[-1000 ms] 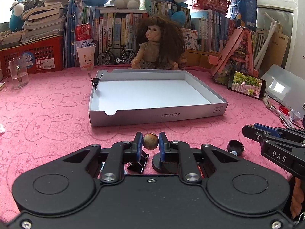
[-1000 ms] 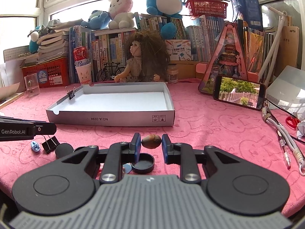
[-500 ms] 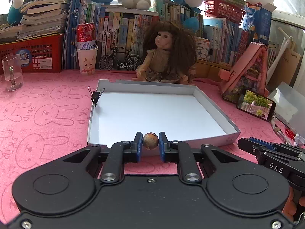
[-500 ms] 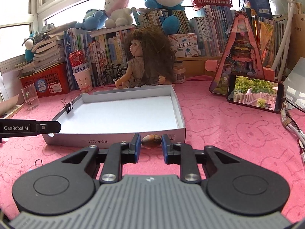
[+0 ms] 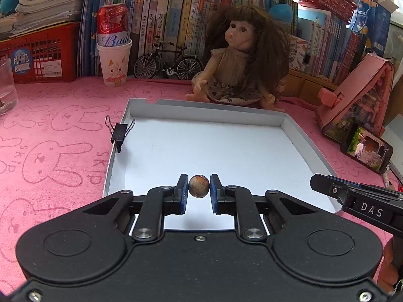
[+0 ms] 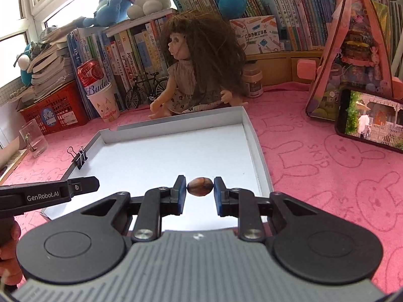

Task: Organize rigid objects
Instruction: 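Carry both hazelnuts into the white tray and open both grippers, then lift both open grippers out of the tray back toward the objects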

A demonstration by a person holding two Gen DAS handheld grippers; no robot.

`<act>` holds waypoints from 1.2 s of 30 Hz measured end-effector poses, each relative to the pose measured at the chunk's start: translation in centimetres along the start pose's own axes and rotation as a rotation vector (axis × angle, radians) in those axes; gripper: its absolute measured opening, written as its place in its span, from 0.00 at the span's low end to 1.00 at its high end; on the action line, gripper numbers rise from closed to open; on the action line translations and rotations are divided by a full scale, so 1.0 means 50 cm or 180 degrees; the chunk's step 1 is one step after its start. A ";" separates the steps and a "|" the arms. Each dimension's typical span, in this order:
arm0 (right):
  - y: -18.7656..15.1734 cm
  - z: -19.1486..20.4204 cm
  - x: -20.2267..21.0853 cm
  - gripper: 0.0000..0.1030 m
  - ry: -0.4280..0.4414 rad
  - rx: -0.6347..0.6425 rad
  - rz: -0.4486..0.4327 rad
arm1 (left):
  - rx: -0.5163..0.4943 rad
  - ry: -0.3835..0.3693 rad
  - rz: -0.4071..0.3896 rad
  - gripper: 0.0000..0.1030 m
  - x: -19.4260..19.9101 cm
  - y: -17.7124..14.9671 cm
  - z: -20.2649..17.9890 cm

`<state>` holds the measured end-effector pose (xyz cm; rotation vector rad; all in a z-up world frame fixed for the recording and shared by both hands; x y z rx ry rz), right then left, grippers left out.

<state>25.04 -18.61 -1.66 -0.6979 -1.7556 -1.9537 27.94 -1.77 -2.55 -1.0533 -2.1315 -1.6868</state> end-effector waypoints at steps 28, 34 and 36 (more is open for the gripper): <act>-0.028 0.027 -0.073 0.31 -0.0051 0.0168 0.0321 | 0.0030 0.0124 0.0237 0.18 -0.054 -0.027 0.014; -0.025 0.027 -0.057 0.56 0.0008 0.0122 0.0273 | 0.0050 0.0108 0.0161 0.42 -0.037 -0.020 0.014; -0.021 0.027 -0.047 0.62 0.0017 0.0135 0.0230 | 0.0036 0.0105 0.0106 0.47 -0.025 -0.015 0.013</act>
Point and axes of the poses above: each gripper's, at about its wrist camera, not at the fingertips, and x roughly against the way its jaws point, z to its left, y to its top, the point moved 10 cm from there along -x, roughly the way its jaws point, and after that the axes turned 13 degrees about -y, right-handed, at the moved point
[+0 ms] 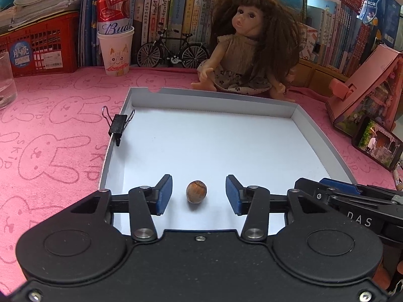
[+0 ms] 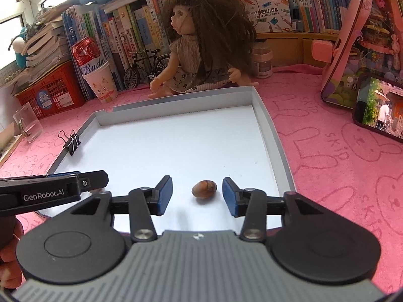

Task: Organize rigid objects
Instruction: 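Lift both open grippers out of the tray back toward the objects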

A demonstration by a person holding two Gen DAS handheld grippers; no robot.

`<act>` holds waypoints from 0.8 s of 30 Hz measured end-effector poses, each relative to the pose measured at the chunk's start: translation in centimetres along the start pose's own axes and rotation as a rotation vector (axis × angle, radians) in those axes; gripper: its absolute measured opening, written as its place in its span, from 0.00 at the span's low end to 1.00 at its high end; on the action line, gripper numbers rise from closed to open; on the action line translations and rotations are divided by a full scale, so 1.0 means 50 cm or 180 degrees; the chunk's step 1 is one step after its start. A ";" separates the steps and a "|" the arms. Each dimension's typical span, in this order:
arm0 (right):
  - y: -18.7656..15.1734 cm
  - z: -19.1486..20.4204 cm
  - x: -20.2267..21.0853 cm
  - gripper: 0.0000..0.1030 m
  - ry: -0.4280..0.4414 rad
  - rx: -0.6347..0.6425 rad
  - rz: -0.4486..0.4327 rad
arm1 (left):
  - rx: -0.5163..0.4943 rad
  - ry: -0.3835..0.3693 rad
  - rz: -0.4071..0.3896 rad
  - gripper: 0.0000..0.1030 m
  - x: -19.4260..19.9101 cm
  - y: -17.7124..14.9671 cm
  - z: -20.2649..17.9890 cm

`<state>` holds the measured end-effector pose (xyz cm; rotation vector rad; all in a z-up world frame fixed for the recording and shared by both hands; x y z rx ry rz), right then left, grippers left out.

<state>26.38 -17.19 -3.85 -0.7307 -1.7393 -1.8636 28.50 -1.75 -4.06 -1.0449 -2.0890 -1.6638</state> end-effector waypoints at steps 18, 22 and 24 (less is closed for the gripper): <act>-0.008 -0.011 0.098 0.86 0.0076 0.0129 -0.0339 | -0.0185 -0.0142 -0.0331 0.81 0.117 -0.016 -0.026; -0.018 -0.015 0.118 0.88 0.0083 0.0141 -0.0393 | -0.0243 -0.0148 -0.0396 0.81 0.146 -0.033 -0.031; -0.023 -0.014 0.127 0.90 0.0092 0.0162 -0.0421 | -0.0261 -0.0152 -0.0415 0.82 0.157 -0.042 -0.033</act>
Point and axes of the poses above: each gripper's, at about its wrist camera, not at the fingertips, and x roughly against the way its jaws point, z to its left, y to its top, the point moved 10 cm from there along -x, roughly the way its jaws point, and after that the axes turned 13 degrees about -y, right-handed, at the moved point
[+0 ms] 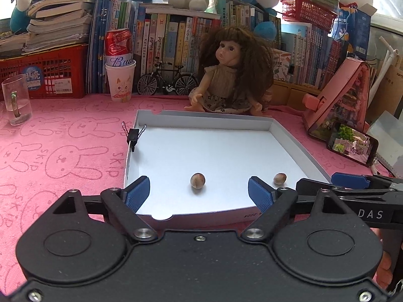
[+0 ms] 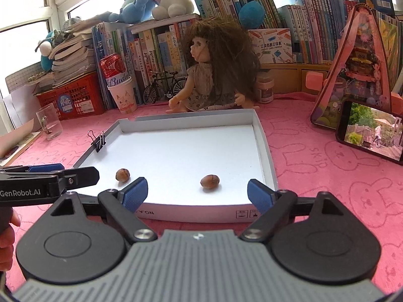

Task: Organize rigid objects
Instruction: 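Lift both open grippers out of the tray back toward the objects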

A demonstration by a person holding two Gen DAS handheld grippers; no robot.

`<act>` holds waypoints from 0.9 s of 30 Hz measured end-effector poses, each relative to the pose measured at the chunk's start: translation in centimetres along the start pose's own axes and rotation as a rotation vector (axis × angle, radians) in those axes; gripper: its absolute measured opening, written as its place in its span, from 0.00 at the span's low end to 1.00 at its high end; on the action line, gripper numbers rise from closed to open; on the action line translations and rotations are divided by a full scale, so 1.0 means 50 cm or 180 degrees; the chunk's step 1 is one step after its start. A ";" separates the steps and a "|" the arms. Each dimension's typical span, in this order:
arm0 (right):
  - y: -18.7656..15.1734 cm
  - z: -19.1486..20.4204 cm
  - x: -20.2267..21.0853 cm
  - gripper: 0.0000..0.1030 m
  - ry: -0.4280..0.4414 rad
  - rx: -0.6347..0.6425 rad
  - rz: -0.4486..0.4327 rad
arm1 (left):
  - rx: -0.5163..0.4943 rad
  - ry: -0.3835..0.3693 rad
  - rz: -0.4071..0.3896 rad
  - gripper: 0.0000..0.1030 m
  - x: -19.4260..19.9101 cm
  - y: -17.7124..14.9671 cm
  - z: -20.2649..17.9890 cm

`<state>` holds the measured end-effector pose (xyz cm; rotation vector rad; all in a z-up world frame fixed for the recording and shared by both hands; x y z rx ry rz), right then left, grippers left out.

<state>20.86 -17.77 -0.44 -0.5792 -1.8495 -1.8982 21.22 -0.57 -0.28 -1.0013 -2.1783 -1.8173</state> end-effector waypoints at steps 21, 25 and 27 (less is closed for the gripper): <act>-0.076 0.009 0.094 1.00 0.0003 0.0332 -0.0308 | -0.0283 -0.0134 -0.0150 0.85 0.100 -0.079 -0.028; -0.094 0.000 0.100 1.00 -0.0032 0.0343 -0.0306 | -0.0301 -0.0167 -0.0220 0.85 0.112 -0.095 -0.026; -0.101 -0.006 0.104 1.00 -0.0051 0.0312 -0.0315 | -0.0306 -0.0169 -0.0219 0.85 0.116 -0.103 -0.025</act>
Point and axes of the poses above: each gripper's, at about its wrist camera, not at the fingertips, and x roughly against the way its jaws point, z to its left, y to its top, the point moved 10 cm from there along -x, roughly the way its jaws point, and after that the axes turned 13 degrees about -y, right-handed, at the moved point
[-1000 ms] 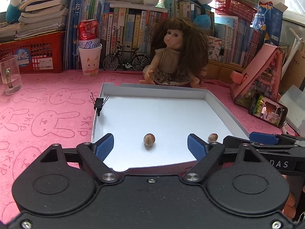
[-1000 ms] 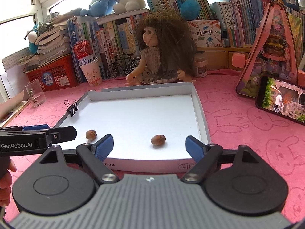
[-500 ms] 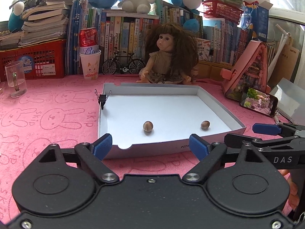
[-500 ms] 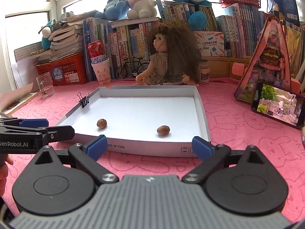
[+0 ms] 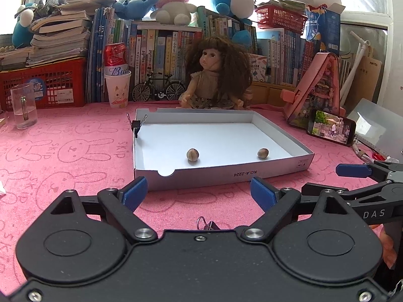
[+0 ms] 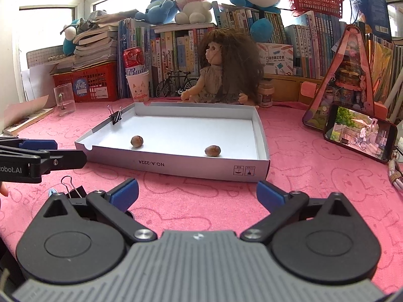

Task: Organize rigid objects
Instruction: 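Lift both open grippers out of the tray back toward the objects, then close the left gripper on the blue hair clip while the right grasps a black lid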

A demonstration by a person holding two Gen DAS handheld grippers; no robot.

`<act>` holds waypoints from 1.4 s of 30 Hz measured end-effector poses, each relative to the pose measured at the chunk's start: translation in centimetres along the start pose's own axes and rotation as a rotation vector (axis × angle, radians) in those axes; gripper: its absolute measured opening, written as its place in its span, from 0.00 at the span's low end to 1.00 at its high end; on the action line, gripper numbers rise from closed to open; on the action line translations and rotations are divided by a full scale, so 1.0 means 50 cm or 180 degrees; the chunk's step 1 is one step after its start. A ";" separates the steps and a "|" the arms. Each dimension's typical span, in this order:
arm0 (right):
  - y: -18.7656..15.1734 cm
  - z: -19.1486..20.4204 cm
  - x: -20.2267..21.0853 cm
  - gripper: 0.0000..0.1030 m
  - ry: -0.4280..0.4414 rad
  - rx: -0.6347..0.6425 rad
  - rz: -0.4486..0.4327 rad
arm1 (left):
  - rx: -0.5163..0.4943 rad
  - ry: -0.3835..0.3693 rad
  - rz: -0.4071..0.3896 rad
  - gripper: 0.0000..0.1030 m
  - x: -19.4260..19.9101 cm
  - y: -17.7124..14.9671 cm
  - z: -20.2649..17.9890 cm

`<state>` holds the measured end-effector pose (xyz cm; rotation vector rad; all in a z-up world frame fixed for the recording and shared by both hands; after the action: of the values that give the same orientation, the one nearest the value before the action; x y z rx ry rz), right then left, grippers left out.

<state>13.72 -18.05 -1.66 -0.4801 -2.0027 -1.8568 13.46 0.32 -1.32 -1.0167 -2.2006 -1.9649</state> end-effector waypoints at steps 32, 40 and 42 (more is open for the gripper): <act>-0.105 -0.074 0.071 0.79 -0.0407 -0.0211 -0.0242 | 0.0065 0.0166 0.0099 0.53 0.070 -0.122 0.035; -0.104 -0.061 0.063 0.77 -0.0425 -0.0080 -0.0253 | -0.0020 0.0234 0.0085 0.50 0.058 -0.124 0.029; -0.101 -0.056 0.059 0.77 -0.0399 -0.0078 -0.0259 | -0.0024 0.0244 0.0076 0.50 0.057 -0.124 0.027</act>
<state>8.82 -21.22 -4.46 -0.5420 -2.1116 -1.9458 8.82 2.84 -5.86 -0.9472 -2.1333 -1.9690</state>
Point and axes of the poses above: each gripper's, at about its wrist camera, not at the fingertips, and x roughly against the way its jaws point, z to its left, y to its top, the point moved 10 cm from there along -x, roughly the way its jaws point, and after that the axes turned 13 degrees about -y, right-handed, at the moved point
